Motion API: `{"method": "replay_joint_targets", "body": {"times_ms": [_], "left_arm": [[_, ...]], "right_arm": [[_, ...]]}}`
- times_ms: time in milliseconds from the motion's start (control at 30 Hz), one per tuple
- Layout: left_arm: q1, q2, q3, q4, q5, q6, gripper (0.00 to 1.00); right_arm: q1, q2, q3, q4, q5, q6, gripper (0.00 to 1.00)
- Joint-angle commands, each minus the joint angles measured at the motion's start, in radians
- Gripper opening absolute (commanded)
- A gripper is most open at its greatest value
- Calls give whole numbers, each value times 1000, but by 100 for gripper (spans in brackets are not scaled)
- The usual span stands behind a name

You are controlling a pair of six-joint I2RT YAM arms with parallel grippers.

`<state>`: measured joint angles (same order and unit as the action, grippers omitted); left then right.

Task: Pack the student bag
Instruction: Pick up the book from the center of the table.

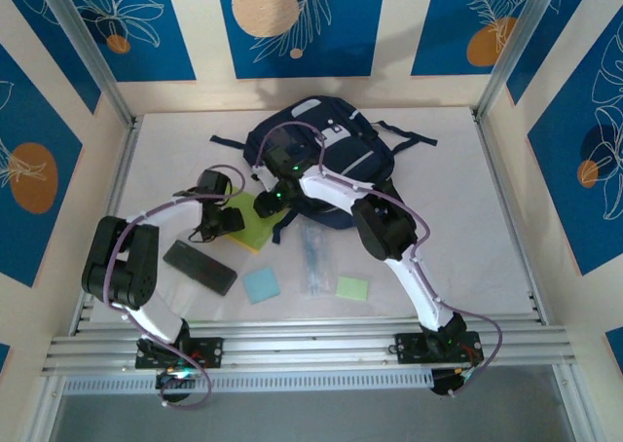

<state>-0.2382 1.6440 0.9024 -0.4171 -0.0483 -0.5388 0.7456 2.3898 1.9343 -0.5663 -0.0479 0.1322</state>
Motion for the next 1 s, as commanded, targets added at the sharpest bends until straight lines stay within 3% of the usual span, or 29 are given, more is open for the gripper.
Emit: {"method": "replay_joint_targets", "body": {"times_ms": [0,733,967], "left_arm": [[39,26,-11,-56,-63,38,67],[39,20,-39,-34,-45,34,66],[39,20,-40,-33,-42,34,66]], "right_arm": [[11,-41,-88,-62,-302,79,49],[-20,-170,-175,109,-434,283,45],[-18,-146,-169,114,-435,312,32]]}}
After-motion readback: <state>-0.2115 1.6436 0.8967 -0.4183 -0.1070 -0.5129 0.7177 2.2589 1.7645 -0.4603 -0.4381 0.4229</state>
